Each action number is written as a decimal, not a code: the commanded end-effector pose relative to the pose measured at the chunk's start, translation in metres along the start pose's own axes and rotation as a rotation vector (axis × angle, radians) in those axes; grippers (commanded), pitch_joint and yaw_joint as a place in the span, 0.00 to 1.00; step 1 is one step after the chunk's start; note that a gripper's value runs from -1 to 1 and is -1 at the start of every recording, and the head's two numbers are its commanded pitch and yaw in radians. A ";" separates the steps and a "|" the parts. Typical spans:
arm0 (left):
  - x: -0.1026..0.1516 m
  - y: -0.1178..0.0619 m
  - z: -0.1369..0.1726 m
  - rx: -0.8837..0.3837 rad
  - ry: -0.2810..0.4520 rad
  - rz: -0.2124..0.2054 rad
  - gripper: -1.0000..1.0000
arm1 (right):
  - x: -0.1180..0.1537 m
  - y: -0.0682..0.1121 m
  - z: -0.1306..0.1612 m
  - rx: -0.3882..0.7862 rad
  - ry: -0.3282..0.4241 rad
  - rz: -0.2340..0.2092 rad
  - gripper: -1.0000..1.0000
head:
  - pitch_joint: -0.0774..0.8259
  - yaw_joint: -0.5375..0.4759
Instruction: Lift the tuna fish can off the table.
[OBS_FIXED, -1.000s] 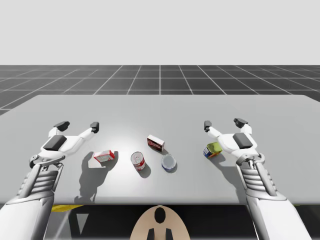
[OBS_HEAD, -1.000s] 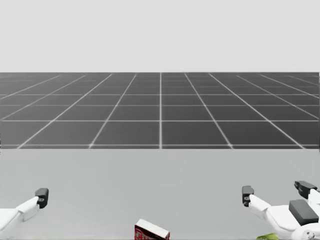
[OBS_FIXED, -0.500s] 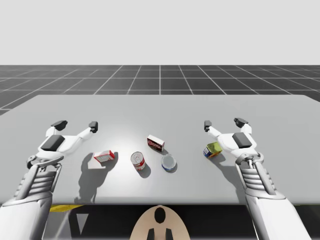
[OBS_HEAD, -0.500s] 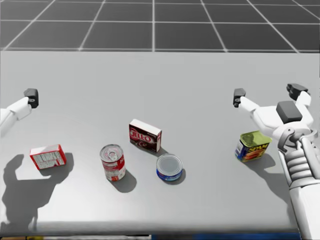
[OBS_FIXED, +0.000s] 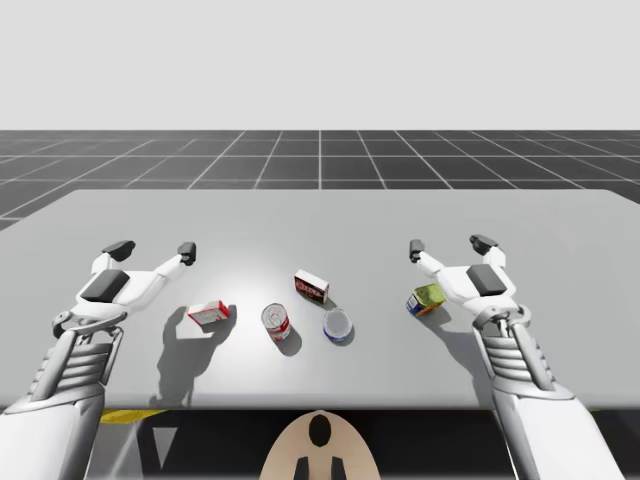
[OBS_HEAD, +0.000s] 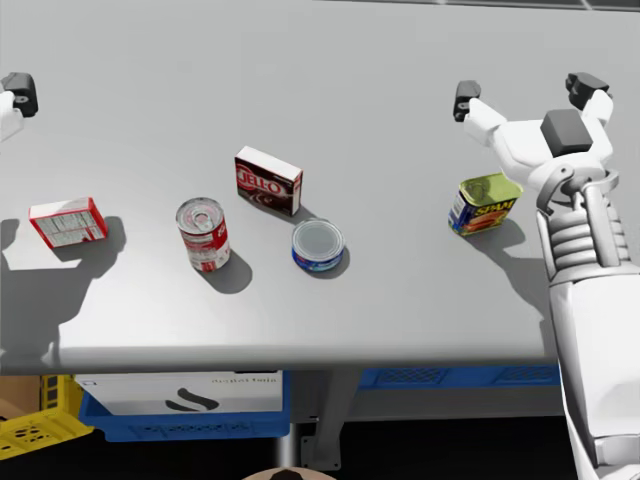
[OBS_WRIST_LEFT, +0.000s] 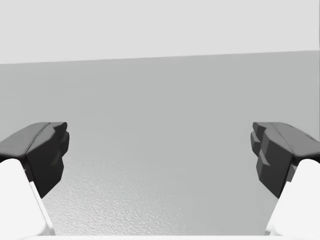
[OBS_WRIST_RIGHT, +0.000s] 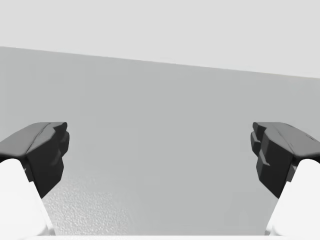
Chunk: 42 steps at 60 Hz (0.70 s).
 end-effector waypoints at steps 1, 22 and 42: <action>0.000 0.000 0.000 0.001 0.000 0.005 0.00 | 0.004 0.002 0.003 0.027 0.001 -0.023 0.00 | 0.94 0.46; -0.002 -0.001 0.000 -0.001 0.011 0.008 0.00 | 0.033 0.049 0.069 0.288 0.063 -0.113 0.00 | 0.94 0.46; -0.002 -0.001 0.000 -0.003 0.013 0.011 0.00 | 0.027 0.100 0.111 0.453 0.065 -0.086 0.00 | 0.94 0.46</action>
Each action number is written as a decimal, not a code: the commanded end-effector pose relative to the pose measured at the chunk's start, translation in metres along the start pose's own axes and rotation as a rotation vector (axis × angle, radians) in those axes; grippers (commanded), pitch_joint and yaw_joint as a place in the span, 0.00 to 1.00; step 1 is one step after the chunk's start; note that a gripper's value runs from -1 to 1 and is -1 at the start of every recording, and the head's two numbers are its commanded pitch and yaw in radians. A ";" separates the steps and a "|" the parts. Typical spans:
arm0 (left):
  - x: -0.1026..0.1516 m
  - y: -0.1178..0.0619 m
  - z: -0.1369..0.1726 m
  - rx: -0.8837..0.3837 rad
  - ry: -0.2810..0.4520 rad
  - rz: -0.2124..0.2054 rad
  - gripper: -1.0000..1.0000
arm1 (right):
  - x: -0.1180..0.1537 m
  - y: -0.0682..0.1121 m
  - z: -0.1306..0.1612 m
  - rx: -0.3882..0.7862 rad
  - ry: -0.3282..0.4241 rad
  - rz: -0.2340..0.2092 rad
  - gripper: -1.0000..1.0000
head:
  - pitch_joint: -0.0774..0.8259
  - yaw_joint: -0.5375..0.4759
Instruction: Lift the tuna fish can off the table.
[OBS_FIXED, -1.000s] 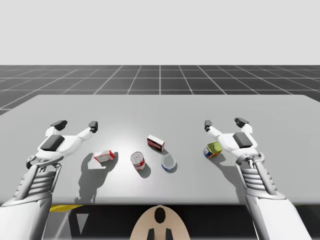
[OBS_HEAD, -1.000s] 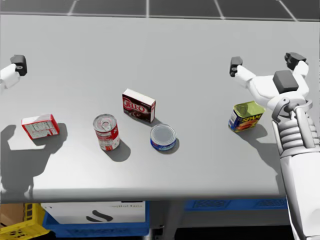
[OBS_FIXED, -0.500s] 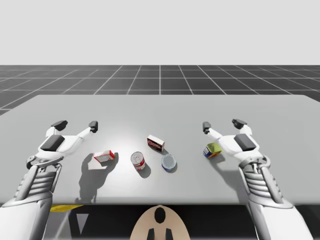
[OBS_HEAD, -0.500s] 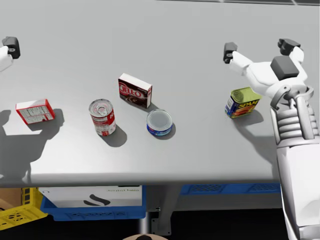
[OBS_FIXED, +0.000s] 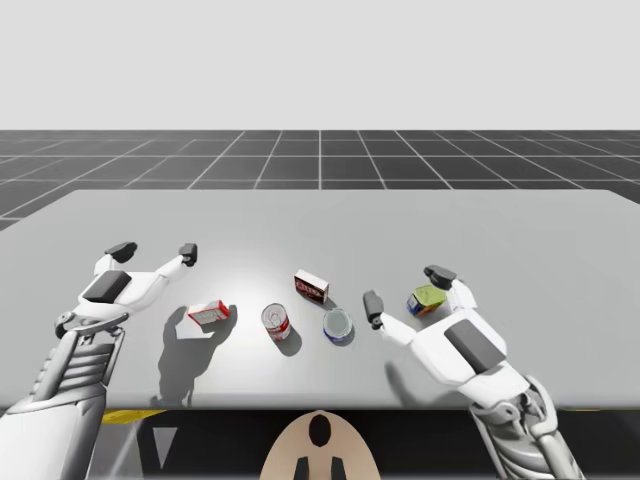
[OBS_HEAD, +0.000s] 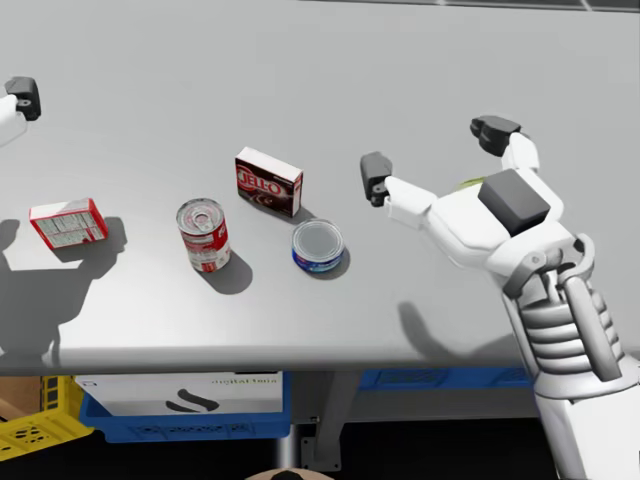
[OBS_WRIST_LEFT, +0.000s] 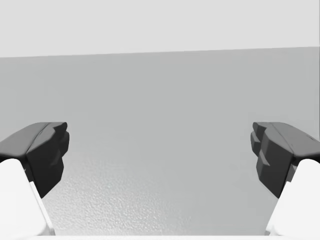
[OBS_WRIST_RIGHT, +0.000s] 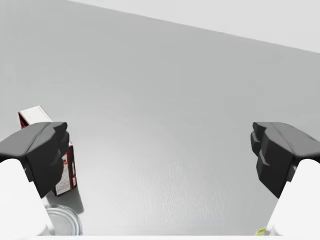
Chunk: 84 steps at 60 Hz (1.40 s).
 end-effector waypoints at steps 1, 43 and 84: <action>0.000 0.000 0.000 -0.002 0.000 0.001 0.00 | -0.011 0.039 0.004 0.087 0.011 -0.049 0.00 | 0.94 0.46; 0.001 0.003 -0.001 -0.001 -0.004 0.007 0.00 | -0.082 0.081 -0.044 0.208 0.245 -0.067 0.00 | 0.94 0.48; 0.002 0.004 -0.001 0.000 -0.006 0.012 0.00 | -0.105 0.093 -0.063 0.287 0.311 -0.096 0.00 | 0.94 0.48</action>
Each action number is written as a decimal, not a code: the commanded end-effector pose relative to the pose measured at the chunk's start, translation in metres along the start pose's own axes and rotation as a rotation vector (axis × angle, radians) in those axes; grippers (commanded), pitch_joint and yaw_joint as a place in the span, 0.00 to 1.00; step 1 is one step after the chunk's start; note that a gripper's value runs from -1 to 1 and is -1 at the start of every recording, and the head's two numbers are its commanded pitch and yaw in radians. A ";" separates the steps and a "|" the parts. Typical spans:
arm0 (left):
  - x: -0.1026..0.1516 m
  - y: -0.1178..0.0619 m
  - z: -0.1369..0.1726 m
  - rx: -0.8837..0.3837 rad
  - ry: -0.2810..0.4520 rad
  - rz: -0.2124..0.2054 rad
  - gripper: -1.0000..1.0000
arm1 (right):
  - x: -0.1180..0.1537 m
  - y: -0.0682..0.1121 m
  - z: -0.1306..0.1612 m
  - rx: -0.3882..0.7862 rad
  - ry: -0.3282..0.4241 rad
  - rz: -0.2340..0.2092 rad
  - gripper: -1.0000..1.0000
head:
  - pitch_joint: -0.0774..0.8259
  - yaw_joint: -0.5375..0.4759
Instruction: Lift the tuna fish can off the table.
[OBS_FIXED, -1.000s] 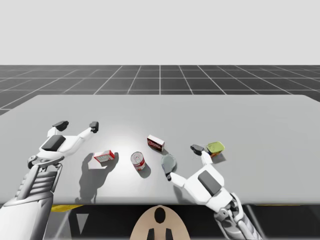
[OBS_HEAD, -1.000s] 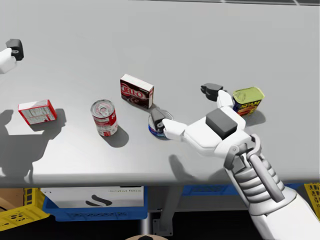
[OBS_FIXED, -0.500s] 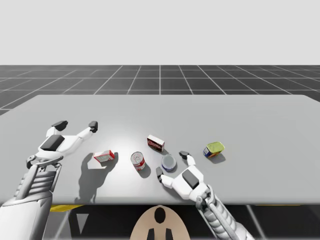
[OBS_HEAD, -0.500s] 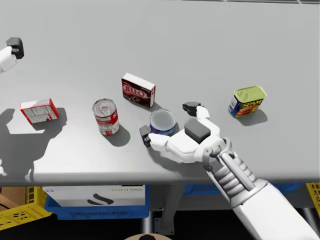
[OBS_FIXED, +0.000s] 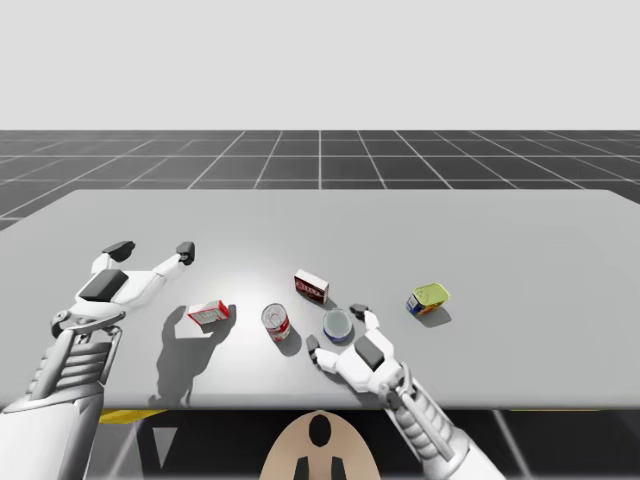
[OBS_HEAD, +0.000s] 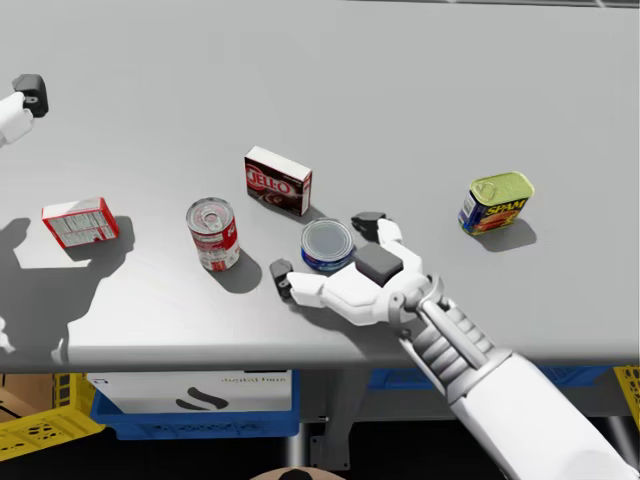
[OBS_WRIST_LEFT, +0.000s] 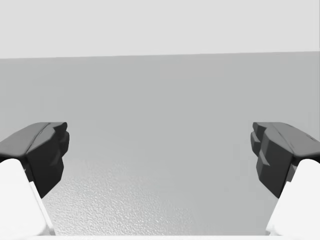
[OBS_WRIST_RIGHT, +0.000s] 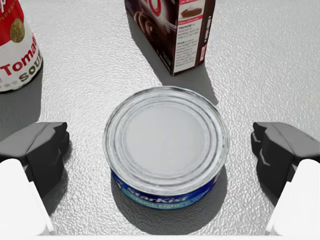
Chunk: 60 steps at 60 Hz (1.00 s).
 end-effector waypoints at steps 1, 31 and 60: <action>0.000 0.000 0.000 0.000 -0.001 0.001 0.00 | 0.001 0.018 -0.009 0.060 -0.032 -0.064 0.00 | 0.94 0.48; 0.001 0.000 0.001 -0.007 0.003 0.002 0.00 | -0.003 0.016 -0.007 0.062 -0.027 -0.076 1.00 | 0.81 0.48; 0.000 0.000 0.002 -0.010 0.003 -0.002 0.00 | -0.001 0.016 -0.005 0.065 -0.040 -0.069 1.00 | 0.50 0.52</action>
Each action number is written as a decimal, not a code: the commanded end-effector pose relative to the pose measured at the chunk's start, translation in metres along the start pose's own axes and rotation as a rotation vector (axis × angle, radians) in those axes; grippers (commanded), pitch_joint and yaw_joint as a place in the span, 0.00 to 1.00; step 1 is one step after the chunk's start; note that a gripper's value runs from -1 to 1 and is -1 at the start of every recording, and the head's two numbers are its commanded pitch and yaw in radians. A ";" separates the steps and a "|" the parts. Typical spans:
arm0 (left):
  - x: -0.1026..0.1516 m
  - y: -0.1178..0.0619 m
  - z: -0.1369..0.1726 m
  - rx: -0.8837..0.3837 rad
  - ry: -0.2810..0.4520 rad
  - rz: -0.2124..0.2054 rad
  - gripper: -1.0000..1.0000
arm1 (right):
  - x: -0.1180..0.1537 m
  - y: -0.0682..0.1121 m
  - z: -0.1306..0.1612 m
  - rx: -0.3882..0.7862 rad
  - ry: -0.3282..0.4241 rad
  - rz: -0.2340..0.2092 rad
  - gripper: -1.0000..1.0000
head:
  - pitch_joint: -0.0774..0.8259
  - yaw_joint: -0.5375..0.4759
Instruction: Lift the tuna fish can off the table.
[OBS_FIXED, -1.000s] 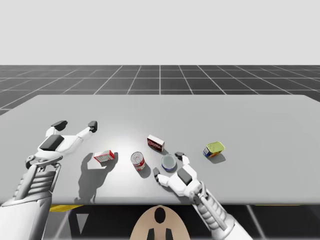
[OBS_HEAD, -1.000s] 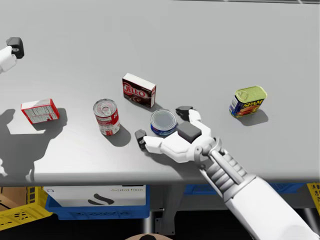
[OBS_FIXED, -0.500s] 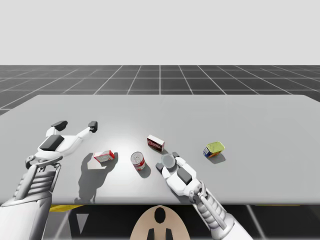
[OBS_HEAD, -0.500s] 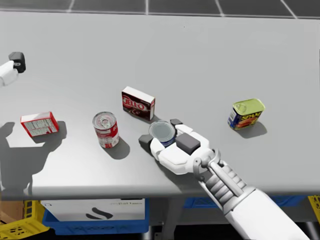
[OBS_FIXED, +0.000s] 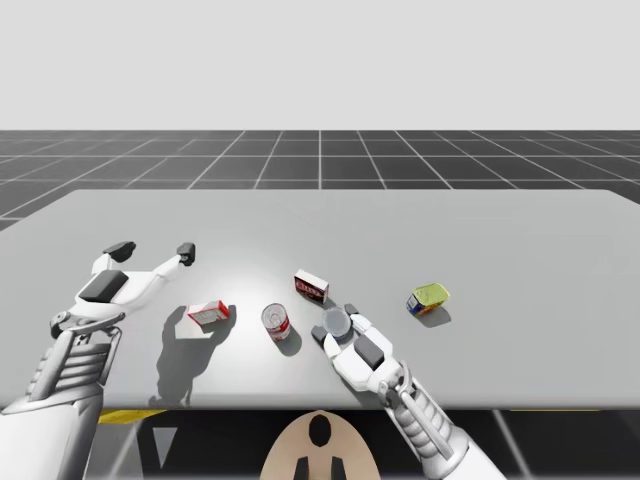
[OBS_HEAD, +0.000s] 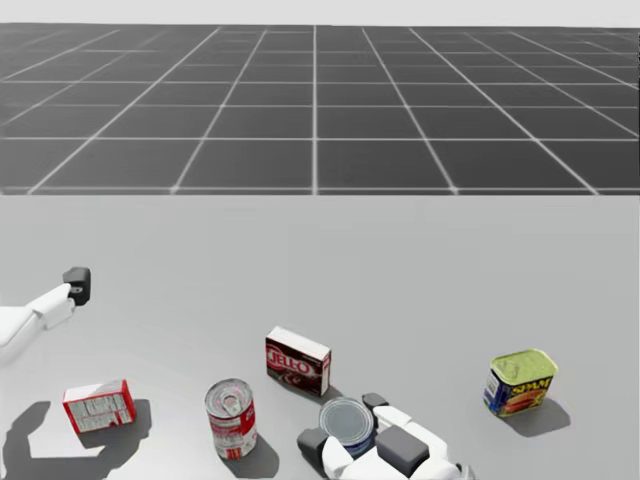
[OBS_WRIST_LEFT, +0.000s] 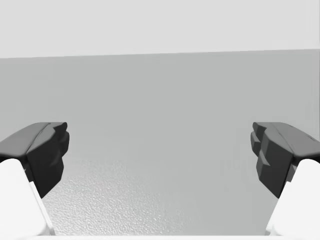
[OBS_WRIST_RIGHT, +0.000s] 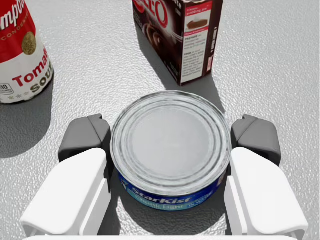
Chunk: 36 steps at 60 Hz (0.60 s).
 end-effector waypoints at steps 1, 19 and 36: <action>0.000 0.000 0.000 0.000 0.000 0.000 0.00 | -0.002 0.016 -0.004 0.034 -0.007 -0.047 1.00 | 0.50 0.52; 0.000 0.000 0.000 0.003 0.002 0.002 0.00 | 0.066 0.008 0.028 0.012 -0.171 -0.018 1.00 | 0.50 0.51; 0.001 0.000 -0.001 0.004 0.002 0.010 0.00 | 0.153 0.008 0.074 -0.031 -0.378 0.071 1.00 | 0.48 0.51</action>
